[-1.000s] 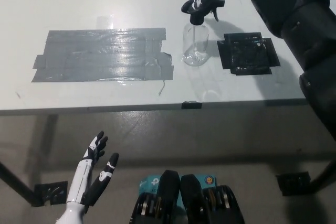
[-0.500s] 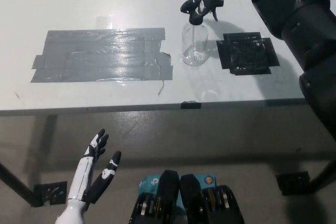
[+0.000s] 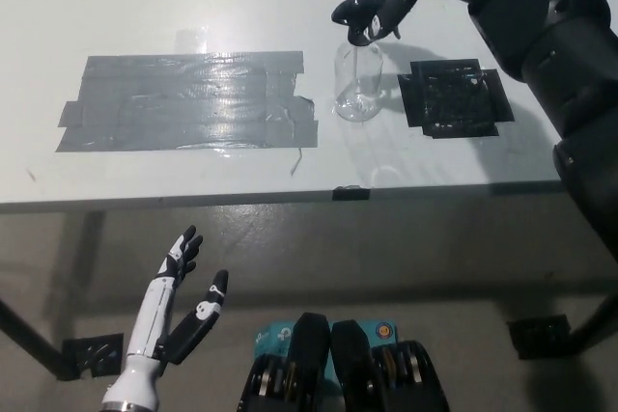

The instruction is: The robot grabs the black lid of the spray bottle on the desk and places it on the black area of the desk

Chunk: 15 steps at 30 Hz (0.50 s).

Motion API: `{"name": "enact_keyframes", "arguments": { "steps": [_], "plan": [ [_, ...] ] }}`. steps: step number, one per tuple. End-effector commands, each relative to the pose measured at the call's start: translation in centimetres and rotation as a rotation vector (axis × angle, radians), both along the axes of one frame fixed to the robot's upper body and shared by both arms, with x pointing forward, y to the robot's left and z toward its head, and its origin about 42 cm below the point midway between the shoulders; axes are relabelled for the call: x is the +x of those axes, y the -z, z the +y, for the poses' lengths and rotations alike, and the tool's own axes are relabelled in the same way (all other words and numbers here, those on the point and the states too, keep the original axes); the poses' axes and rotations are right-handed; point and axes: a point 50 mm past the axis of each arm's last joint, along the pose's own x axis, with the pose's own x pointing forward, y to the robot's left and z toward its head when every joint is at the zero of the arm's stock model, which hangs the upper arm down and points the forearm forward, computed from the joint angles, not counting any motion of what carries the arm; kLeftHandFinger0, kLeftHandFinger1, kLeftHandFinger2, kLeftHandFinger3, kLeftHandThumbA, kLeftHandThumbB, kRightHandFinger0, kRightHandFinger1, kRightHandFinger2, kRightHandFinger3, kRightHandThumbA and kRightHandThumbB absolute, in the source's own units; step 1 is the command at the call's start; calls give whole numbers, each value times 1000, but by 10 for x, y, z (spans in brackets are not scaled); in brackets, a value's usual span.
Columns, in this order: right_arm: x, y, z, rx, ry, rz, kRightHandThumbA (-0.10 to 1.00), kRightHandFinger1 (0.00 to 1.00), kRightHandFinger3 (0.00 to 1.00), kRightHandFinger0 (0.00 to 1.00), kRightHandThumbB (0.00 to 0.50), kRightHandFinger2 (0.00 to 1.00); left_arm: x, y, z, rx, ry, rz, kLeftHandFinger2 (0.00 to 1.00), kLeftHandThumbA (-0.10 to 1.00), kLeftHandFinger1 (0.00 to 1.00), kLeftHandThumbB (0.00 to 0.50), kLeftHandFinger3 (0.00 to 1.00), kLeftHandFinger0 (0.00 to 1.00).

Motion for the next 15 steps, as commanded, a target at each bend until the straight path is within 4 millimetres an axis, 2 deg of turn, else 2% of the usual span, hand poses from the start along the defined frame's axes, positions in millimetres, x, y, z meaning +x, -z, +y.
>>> {"name": "enact_keyframes", "arguments": {
  "steps": [1,8,15],
  "plan": [
    [1,-24,-1,-2,-23,-50,824,1000,1000,1000,496,1000,3,-11,3,22,5,-54,1000,575,1000,59,1000,1000],
    [1,-17,1,21,-7,-30,762,1000,1000,1000,500,1000,3,-12,2,25,8,-58,1000,528,1000,58,1000,1000],
    [1,-11,-5,9,-5,-25,794,1000,1000,1000,489,1000,6,-13,0,26,13,-60,1000,515,1000,69,1000,1000]
  ]
}}
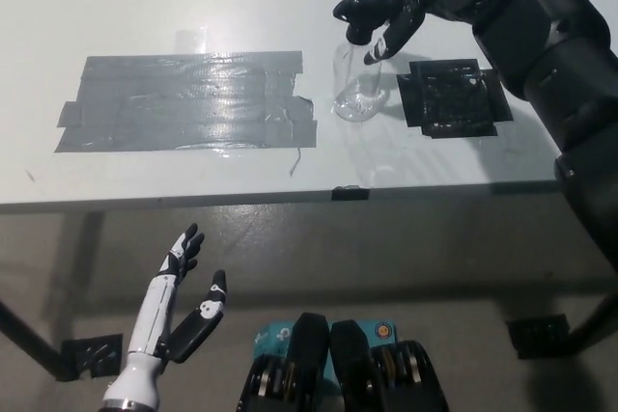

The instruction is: The robot grabs the black lid of the spray bottle on the desk and places it on the black area of the desk

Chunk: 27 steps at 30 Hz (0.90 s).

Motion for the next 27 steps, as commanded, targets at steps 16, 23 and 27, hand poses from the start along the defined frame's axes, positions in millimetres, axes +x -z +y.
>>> {"name": "enact_keyframes", "arguments": {
  "steps": [16,23,27],
  "plan": [
    [6,-25,-10,450,138,-226,76,405,479,465,376,449,14,-18,-1,21,21,-63,1000,488,1000,91,1000,970],
    [7,-25,-15,466,156,-221,68,435,528,458,372,531,14,-18,-2,7,23,-63,997,385,950,124,1000,860],
    [8,-28,-19,497,178,-226,55,371,503,414,377,447,17,-19,-3,1,27,-64,983,356,937,125,1000,846]
  ]
}}
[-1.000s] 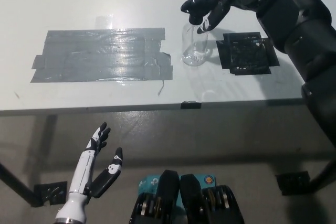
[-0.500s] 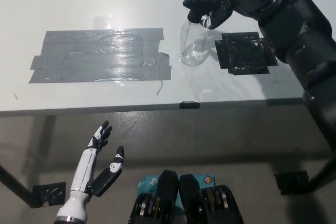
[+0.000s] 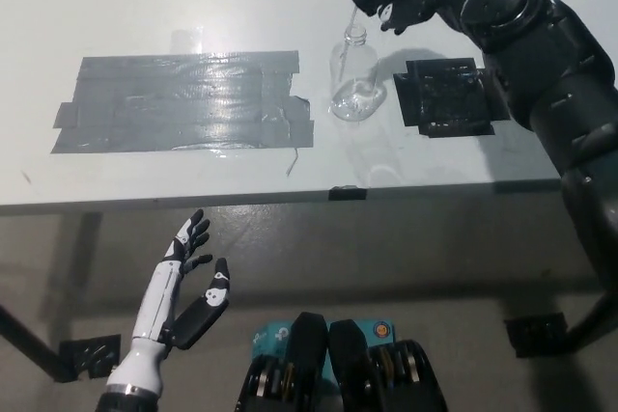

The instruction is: The robot grabs the black lid of the spray bottle on the desk and places it on the black area of the desk

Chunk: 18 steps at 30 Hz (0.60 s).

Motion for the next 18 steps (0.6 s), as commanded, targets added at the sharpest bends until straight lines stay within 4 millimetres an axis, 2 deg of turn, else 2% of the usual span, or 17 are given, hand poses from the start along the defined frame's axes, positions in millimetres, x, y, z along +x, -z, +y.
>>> {"name": "enact_keyframes", "arguments": {
  "steps": [1,4,5,6,7,8,10,12,13,16,18],
  "plan": [
    [5,-54,-3,93,23,-137,50,333,501,382,372,412,6,-9,0,-9,10,-44,976,345,929,124,1000,836],
    [6,-63,-7,166,35,-149,38,320,445,368,390,405,7,-9,1,-8,8,-46,966,326,919,124,1000,826],
    [7,-68,-10,214,45,-150,22,249,425,316,393,338,7,-9,2,-3,9,-49,963,321,915,118,1000,821],
    [7,-72,-12,241,49,-152,17,221,418,287,394,308,8,-9,2,-3,8,-50,962,320,913,118,1000,819],
    [7,-78,-19,304,64,-155,12,199,407,239,411,307,8,-9,2,-5,8,-50,954,308,900,116,1000,804],
    [8,-83,-23,346,71,-159,-10,191,427,185,400,333,8,-10,2,-8,5,-46,953,308,900,119,1000,803],
    [8,-92,-33,422,109,-161,-19,208,453,165,420,361,8,-10,2,-2,6,-48,949,303,895,113,1000,797],
    [9,-99,-39,459,138,-165,-5,224,494,174,421,399,9,-9,3,-6,6,-49,948,301,895,113,1000,799],
    [9,-105,-47,486,136,-183,-15,268,497,262,397,427,9,-9,3,-2,6,-51,948,301,894,110,1000,800],
    [8,-114,-64,554,158,-193,-30,330,515,308,364,498,8,-8,4,-8,4,-41,951,297,895,105,1000,804],
    [8,-117,-72,560,176,-194,-29,314,540,300,367,492,6,-6,4,-6,4,-41,957,290,899,97,1000,811]
  ]
}}
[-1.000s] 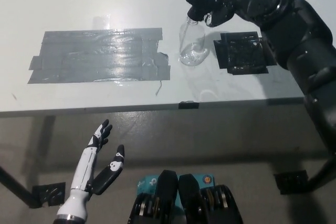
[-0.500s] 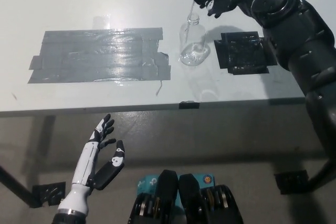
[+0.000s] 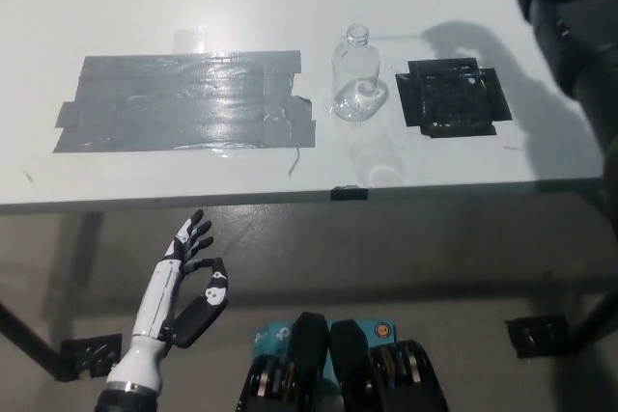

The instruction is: The robot grabs the black lid of the spray bottle on the desk and places it on the black area of the desk

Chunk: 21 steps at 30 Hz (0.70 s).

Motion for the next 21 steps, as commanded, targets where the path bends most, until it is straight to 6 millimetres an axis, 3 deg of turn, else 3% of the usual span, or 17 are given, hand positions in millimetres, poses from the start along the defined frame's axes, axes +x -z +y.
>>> {"name": "enact_keyframes", "arguments": {
  "steps": [1,3,4,6,9,10,15,17,21],
  "plan": [
    [-1,-67,-21,103,40,-124,-55,299,552,300,335,473,2,-9,2,-5,1,-46,958,292,899,99,1000,811],
    [-1,-68,-29,111,44,-124,-71,303,561,302,334,475,1,-8,3,-4,0,-43,959,295,898,101,1000,810],
    [-1,-68,-33,103,54,-118,-77,344,558,380,323,493,1,-8,3,-6,0,-41,960,299,899,101,1000,812],
    [-1,-64,-40,92,64,-108,-70,367,543,400,324,509,1,-8,3,-6,1,-45,961,304,899,98,1000,814],
    [-1,-46,-47,86,75,-85,-48,282,511,351,365,422,0,-6,3,-8,-2,-43,951,290,885,88,1000,798],
    [-1,-39,-47,85,81,-72,-51,297,516,360,359,431,-1,-6,4,-3,-4,-39,951,290,885,88,1000,798],
    [-3,14,-46,80,79,19,-67,221,459,194,394,365,-2,-5,5,-1,-10,-43,937,275,868,84,1000,791],
    [-6,45,-44,33,75,54,-64,240,480,239,389,365,-3,-5,5,-11,-12,-41,936,271,867,84,1000,792],
    [-12,87,-35,-40,67,113,-34,250,519,247,377,376,-3,-7,7,-6,-13,-49,922,252,853,76,1000,772]
  ]
}}
